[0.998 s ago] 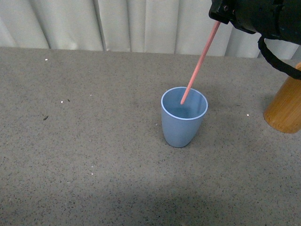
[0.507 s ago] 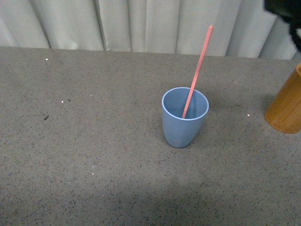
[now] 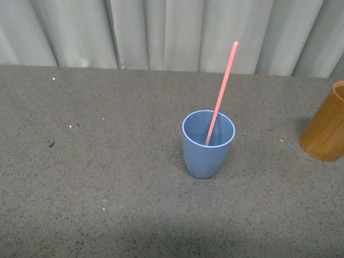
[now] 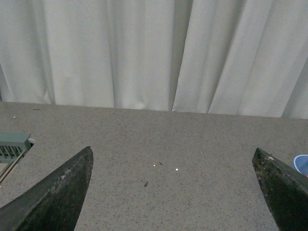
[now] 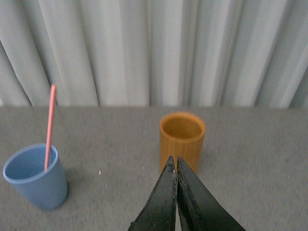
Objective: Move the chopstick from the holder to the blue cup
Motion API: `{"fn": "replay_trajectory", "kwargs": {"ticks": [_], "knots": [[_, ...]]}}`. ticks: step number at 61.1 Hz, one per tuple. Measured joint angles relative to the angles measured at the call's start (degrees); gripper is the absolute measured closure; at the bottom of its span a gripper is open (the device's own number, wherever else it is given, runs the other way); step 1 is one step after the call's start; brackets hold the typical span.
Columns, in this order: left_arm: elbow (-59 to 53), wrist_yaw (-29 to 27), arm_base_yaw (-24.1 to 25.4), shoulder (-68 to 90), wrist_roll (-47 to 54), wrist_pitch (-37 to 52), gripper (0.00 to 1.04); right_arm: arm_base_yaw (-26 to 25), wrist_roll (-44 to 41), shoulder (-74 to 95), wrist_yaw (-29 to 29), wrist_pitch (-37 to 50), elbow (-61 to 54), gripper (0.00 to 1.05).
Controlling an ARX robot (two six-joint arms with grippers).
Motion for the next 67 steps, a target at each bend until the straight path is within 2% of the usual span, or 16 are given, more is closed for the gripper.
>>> {"fn": "replay_trajectory", "kwargs": {"ticks": [18,30,32,38,48,52,67], "knots": [[0.0,0.1,0.0,0.0,0.0,0.0,0.07,0.0,-0.2,-4.6,0.0,-0.5,0.0,1.03],[0.0,0.1,0.0,0.0,0.0,0.0,0.07,0.0,-0.2,-4.6,0.0,-0.5,0.0,0.69],[0.0,0.1,0.0,0.0,0.0,0.0,0.07,0.0,-0.2,-4.6,0.0,-0.5,0.0,0.58],[0.0,0.1,0.0,0.0,0.0,0.0,0.07,0.0,-0.2,-4.6,0.0,-0.5,0.0,0.42],[0.0,0.1,0.0,0.0,0.0,0.0,0.07,0.0,-0.1,-4.6,0.0,-0.5,0.0,0.08],[0.0,0.1,0.0,0.0,0.0,0.0,0.07,0.0,-0.1,-4.6,0.0,-0.5,0.0,0.1],[0.0,0.1,0.0,0.0,0.0,0.0,0.07,0.0,-0.1,-4.6,0.0,-0.5,0.0,0.09]]}}
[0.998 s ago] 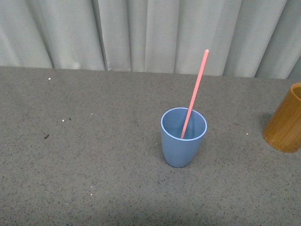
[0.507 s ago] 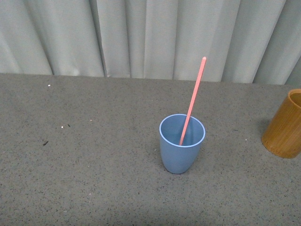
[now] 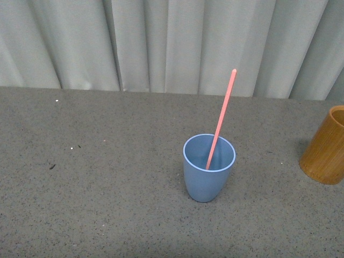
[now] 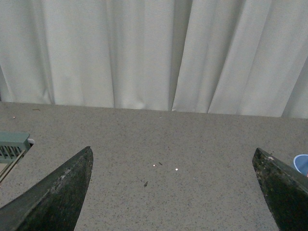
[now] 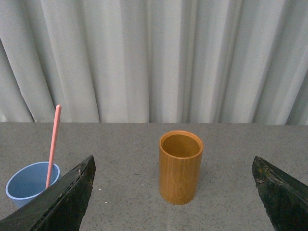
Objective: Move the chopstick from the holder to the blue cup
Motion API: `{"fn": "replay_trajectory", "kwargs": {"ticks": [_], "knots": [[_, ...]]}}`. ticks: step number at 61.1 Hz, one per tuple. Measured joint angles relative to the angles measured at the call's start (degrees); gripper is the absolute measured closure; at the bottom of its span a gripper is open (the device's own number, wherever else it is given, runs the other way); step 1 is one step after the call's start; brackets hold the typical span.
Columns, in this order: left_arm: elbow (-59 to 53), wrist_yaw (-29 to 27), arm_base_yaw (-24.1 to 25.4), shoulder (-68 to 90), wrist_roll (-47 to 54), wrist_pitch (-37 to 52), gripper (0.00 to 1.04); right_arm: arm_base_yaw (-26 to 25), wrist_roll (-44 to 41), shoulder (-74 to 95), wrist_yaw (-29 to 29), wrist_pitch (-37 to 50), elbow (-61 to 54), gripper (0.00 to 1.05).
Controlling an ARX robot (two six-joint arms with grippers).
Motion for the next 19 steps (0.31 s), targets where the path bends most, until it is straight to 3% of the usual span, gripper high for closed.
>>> {"fn": "replay_trajectory", "kwargs": {"ticks": [19], "knots": [[0.0,0.0,0.0,0.0,0.0,0.0,0.07,0.0,0.0,0.0,0.0,0.0,0.0,0.09]]}}
